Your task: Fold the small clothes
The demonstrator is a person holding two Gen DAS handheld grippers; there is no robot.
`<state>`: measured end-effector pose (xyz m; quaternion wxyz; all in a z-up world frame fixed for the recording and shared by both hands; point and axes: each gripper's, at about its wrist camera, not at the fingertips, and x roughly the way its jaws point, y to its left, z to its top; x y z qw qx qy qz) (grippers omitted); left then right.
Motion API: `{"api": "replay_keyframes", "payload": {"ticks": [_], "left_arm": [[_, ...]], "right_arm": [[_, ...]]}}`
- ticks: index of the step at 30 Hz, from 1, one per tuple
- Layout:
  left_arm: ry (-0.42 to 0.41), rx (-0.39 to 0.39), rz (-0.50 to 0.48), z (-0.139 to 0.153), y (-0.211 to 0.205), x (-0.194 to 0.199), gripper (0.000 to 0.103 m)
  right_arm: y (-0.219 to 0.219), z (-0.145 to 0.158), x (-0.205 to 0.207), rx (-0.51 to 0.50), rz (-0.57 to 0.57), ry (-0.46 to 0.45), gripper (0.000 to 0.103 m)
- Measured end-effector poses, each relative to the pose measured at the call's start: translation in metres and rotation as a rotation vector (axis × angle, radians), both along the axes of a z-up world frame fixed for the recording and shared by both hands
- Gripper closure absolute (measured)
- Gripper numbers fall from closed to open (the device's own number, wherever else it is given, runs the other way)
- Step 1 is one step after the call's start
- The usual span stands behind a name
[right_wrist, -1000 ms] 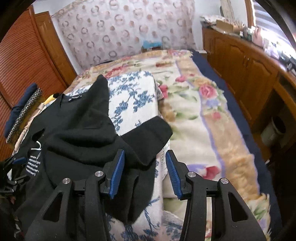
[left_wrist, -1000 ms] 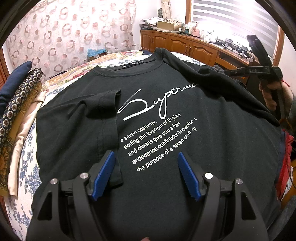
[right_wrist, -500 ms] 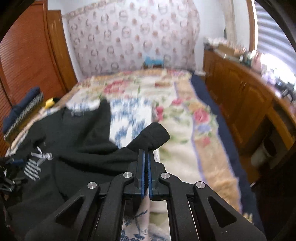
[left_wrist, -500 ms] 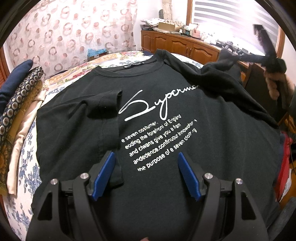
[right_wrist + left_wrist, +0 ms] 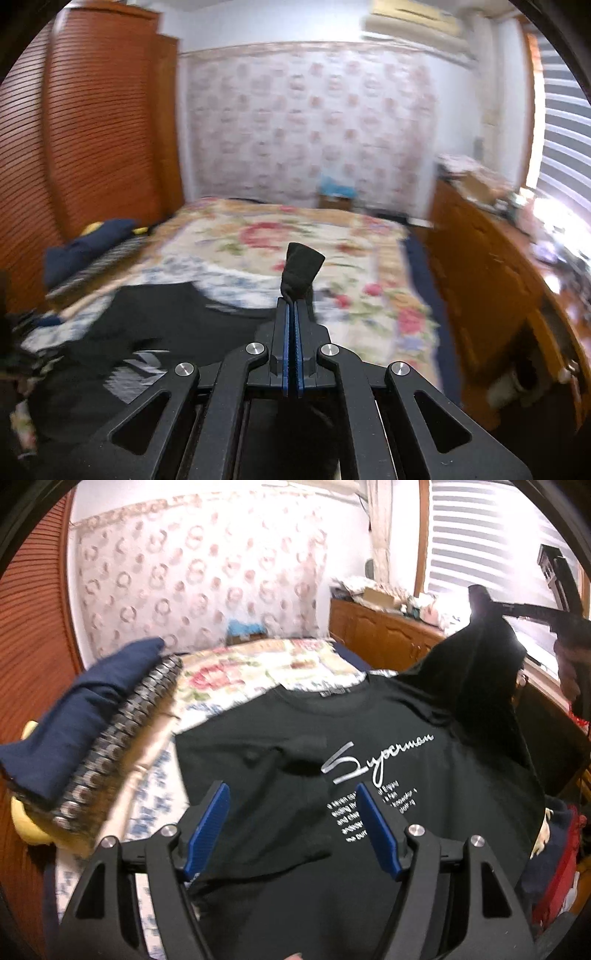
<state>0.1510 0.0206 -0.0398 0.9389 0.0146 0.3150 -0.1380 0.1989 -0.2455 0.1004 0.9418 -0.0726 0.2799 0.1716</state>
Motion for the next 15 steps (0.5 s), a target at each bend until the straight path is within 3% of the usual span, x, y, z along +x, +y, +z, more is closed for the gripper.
{"api": "replay_keyframes", "payload": {"ticks": [3, 5, 6, 12, 15], "left_arm": [[-0.013, -0.003, 0.012, 0.007, 0.006, 0.0, 0.032], [-0.015, 0.008, 0.015, 0.009, 0.007, -0.001, 0.032], [-0.015, 0.012, 0.013, 0.009, 0.006, -0.001, 0.032], [-0.002, 0.012, 0.002, 0.003, -0.002, 0.003, 0.032], [0.019, 0.002, -0.008, -0.005, -0.009, 0.011, 0.032]], "right_arm": [[0.046, -0.008, -0.011, 0.022, 0.133, 0.041, 0.099], [0.067, -0.015, -0.016, 0.005, 0.171, 0.048, 0.067], [0.07, -0.016, -0.016, 0.003, 0.18, 0.05, 0.062], [0.051, -0.054, -0.002, -0.018, 0.137, 0.148, 0.061], [0.032, -0.089, 0.002, -0.028, 0.092, 0.219, 0.061]]}}
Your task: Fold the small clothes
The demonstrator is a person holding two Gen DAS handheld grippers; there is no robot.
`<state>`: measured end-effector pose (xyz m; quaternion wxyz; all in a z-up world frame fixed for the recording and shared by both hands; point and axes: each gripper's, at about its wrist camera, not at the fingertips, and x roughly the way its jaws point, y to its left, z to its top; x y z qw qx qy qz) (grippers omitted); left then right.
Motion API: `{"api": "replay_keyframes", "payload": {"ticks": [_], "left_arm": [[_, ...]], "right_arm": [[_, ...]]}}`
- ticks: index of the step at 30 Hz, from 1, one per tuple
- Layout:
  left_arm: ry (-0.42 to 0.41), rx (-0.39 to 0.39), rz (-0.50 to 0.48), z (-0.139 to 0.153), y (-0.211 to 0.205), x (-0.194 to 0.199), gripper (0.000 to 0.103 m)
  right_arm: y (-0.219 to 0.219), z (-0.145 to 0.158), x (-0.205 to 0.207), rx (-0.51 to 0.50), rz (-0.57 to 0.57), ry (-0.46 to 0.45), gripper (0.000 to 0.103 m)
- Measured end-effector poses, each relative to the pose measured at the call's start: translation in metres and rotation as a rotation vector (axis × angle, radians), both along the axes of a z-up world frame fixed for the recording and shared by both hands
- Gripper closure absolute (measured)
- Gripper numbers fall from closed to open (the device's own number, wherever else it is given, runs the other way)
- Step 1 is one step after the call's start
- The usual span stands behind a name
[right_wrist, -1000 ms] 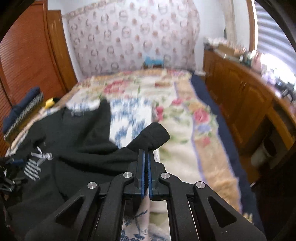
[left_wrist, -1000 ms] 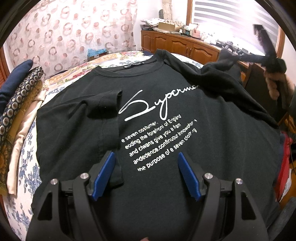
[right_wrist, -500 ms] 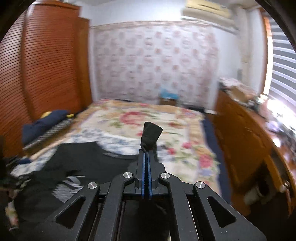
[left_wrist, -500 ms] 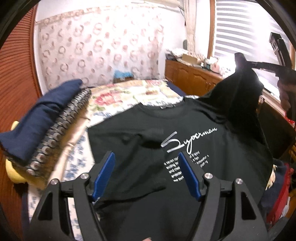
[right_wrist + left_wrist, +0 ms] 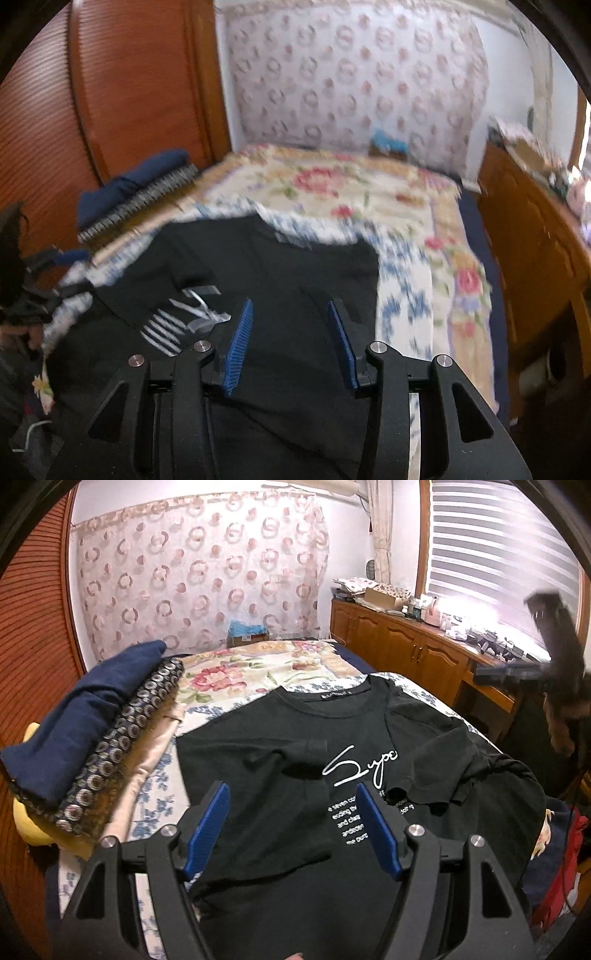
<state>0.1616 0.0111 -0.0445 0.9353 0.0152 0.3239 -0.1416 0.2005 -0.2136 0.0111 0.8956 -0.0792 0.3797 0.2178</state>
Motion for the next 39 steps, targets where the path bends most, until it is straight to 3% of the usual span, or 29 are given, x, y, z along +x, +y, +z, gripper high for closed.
{"api": "replay_keyframes", "payload": {"ticks": [4, 8, 15, 20, 25, 28, 36, 39], "left_arm": [[0.019, -0.004, -0.019, -0.007, -0.011, 0.006, 0.032], [0.034, 0.005, -0.034, -0.015, -0.022, 0.008, 0.032], [0.038, -0.008, -0.046, -0.02, -0.03, 0.004, 0.032], [0.019, -0.016, -0.037, -0.017, -0.026, -0.003, 0.032], [0.013, -0.019, -0.017, -0.015, -0.018, -0.007, 0.032], [0.016, -0.019, -0.006, -0.018, -0.013, -0.008, 0.032], [0.0, -0.032, 0.012, -0.011, -0.005, -0.013, 0.032], [-0.008, -0.037, 0.013, -0.008, -0.003, -0.014, 0.032]], "right_arm": [[-0.017, -0.039, -0.01, 0.001, -0.04, 0.058, 0.061], [-0.024, -0.058, -0.033, 0.032, -0.026, 0.082, 0.063], [0.009, -0.077, -0.067, 0.076, 0.068, 0.123, 0.068], [0.04, -0.096, -0.069, -0.008, 0.099, 0.112, 0.069], [0.053, -0.105, -0.066, -0.12, 0.091, 0.065, 0.083], [0.053, -0.104, -0.068, -0.159, 0.097, 0.044, 0.097], [0.036, -0.06, -0.097, -0.062, 0.158, 0.057, 0.098], [0.037, -0.056, -0.107, -0.037, 0.181, 0.095, 0.098]]}}
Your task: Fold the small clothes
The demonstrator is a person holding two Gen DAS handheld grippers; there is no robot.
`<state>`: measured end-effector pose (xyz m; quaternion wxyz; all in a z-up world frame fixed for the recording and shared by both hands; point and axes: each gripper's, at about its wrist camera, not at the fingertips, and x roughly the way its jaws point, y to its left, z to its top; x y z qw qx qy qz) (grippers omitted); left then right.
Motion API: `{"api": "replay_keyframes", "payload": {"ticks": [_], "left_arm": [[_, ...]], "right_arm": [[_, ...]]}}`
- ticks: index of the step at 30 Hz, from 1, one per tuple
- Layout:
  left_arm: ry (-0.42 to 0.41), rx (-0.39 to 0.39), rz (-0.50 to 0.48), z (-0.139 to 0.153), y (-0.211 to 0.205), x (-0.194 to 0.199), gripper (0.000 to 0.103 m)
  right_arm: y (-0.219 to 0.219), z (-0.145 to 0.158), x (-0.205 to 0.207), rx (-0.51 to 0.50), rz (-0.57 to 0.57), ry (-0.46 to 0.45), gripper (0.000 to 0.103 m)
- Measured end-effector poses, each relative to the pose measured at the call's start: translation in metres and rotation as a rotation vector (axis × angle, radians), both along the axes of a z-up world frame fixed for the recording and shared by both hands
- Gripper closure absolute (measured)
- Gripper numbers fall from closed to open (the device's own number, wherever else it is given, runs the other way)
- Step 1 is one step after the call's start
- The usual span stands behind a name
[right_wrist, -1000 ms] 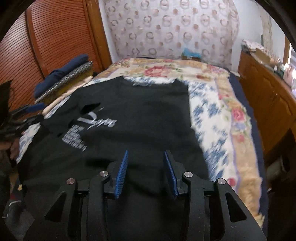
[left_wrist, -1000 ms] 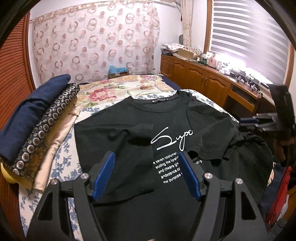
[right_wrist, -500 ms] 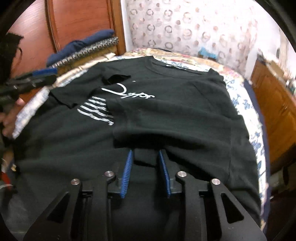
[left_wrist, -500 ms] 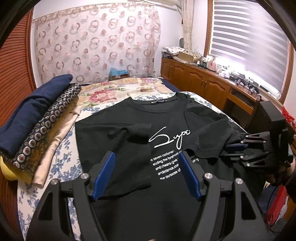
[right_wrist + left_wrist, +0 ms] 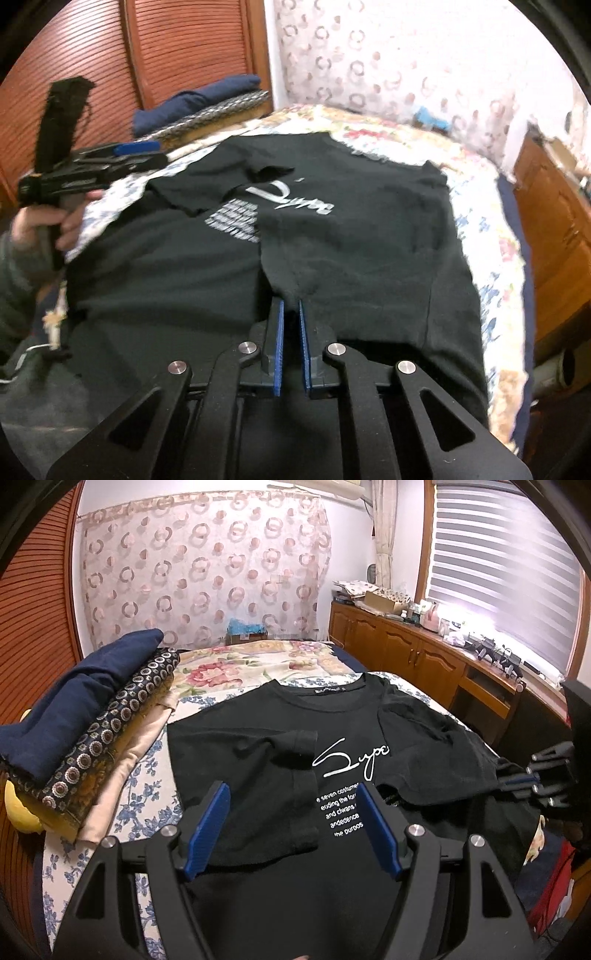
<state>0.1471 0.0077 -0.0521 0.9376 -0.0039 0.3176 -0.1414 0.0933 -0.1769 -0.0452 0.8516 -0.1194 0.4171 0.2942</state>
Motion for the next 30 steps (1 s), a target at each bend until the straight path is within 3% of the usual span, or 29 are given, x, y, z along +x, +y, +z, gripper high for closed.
{"api": "replay_keyframes", "payload": {"ticks": [3, 6, 10, 16, 30], "left_arm": [[-0.004, 0.002, 0.001, 0.003, 0.0, 0.0, 0.032], [-0.004, 0.005, 0.003, 0.003, 0.0, 0.0, 0.032], [-0.001, 0.016, 0.012, 0.004, 0.003, 0.001, 0.032], [-0.003, 0.049, 0.038, 0.003, 0.016, 0.012, 0.032], [0.081, 0.104, 0.131, -0.019, 0.058, 0.082, 0.032]], "right_arm": [[0.004, -0.007, -0.007, -0.052, 0.0, 0.008, 0.096], [0.0, -0.007, -0.005, -0.025, -0.024, 0.014, 0.079], [-0.005, 0.003, 0.004, 0.003, -0.066, -0.027, 0.074], [-0.011, 0.013, 0.027, 0.017, -0.096, -0.072, 0.057], [-0.029, 0.013, 0.122, 0.02, -0.156, -0.089, 0.048]]}}
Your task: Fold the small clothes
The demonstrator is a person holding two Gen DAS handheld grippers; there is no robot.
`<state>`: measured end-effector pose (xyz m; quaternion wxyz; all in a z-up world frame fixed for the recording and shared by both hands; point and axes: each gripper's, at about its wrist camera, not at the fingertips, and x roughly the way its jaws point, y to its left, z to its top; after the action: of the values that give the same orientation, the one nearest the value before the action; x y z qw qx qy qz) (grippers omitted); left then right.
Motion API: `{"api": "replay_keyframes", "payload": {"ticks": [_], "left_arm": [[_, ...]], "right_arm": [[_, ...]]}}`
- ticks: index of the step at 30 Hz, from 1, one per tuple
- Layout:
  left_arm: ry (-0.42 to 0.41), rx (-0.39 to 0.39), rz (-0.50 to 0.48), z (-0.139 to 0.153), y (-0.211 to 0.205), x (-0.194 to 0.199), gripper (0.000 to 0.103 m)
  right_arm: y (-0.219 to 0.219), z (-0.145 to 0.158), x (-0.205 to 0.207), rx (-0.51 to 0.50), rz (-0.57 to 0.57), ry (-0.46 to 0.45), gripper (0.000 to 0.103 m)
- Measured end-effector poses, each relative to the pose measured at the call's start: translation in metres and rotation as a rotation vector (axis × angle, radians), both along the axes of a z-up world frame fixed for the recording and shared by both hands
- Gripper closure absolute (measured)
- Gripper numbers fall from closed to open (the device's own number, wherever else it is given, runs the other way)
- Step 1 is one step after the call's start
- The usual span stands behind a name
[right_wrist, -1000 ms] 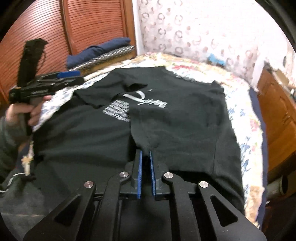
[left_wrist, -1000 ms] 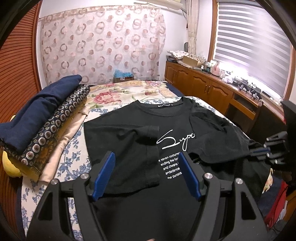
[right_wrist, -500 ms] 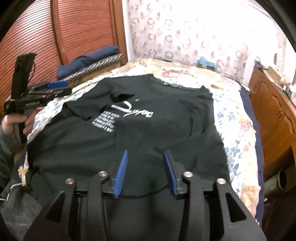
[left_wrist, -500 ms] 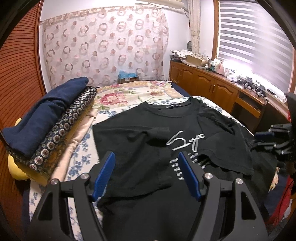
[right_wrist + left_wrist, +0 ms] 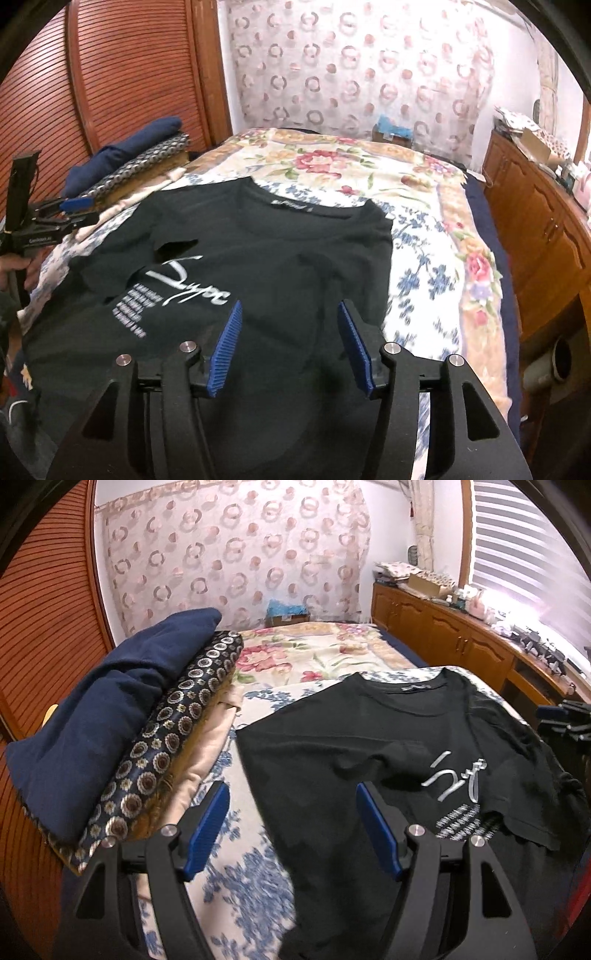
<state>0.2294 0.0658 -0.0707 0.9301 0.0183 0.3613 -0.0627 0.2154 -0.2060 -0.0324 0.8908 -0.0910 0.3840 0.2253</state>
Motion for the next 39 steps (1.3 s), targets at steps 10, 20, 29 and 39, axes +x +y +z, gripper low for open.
{"api": "replay_keyframes", "payload": {"ticks": [10, 20, 29, 39], "left_arm": [[0.042, 0.012, -0.005, -0.017, 0.006, 0.04, 0.036], [0.124, 0.024, 0.006, -0.037, 0.007, 0.076, 0.044], [0.184, -0.009, 0.012, -0.052, 0.013, 0.089, 0.044], [0.18, -0.037, 0.015, -0.054, 0.015, 0.094, 0.044]], "right_arm": [[-0.017, -0.02, 0.073, -0.053, -0.055, 0.042, 0.048], [-0.032, -0.047, 0.123, -0.063, -0.08, 0.115, 0.048], [-0.028, -0.056, 0.131, -0.053, -0.062, 0.115, 0.044], [-0.028, -0.058, 0.129, -0.049, -0.053, 0.098, 0.041]]}}
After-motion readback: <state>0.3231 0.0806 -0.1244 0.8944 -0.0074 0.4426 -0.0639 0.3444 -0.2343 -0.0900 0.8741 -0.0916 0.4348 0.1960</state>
